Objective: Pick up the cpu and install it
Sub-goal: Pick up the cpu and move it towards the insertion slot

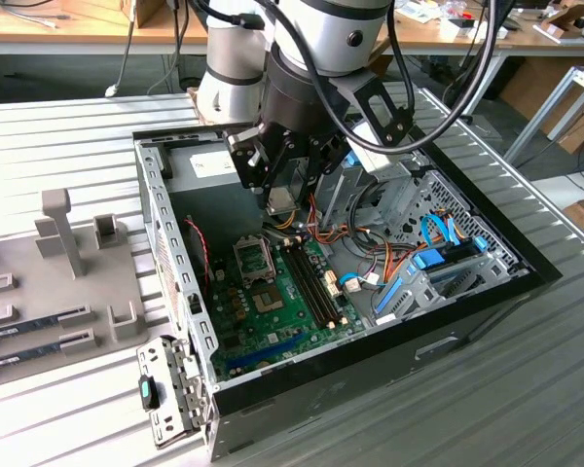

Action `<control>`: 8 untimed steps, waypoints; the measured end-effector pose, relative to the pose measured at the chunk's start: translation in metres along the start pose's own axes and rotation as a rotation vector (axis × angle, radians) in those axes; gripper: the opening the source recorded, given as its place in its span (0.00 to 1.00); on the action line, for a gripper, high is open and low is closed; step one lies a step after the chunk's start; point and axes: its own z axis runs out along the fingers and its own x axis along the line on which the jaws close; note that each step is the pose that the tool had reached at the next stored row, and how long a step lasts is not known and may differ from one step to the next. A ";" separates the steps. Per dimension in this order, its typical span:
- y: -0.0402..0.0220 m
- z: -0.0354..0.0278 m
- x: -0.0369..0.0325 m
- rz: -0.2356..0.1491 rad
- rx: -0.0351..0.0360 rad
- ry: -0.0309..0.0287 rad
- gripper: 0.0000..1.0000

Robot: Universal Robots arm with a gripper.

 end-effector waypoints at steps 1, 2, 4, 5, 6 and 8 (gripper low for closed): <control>0.0000 0.0002 -0.0001 0.000 0.0001 0.0000 0.47; 0.0000 0.0003 -0.0002 0.000 0.0001 0.0000 0.47; 0.0000 0.0009 -0.0006 0.000 0.0003 0.0000 0.47; -0.0001 0.0011 -0.0008 0.000 0.0004 0.0000 0.47; -0.0001 0.0013 -0.0009 0.000 0.0003 0.0000 0.47; -0.0001 0.0016 -0.0011 0.000 0.0004 0.0000 0.47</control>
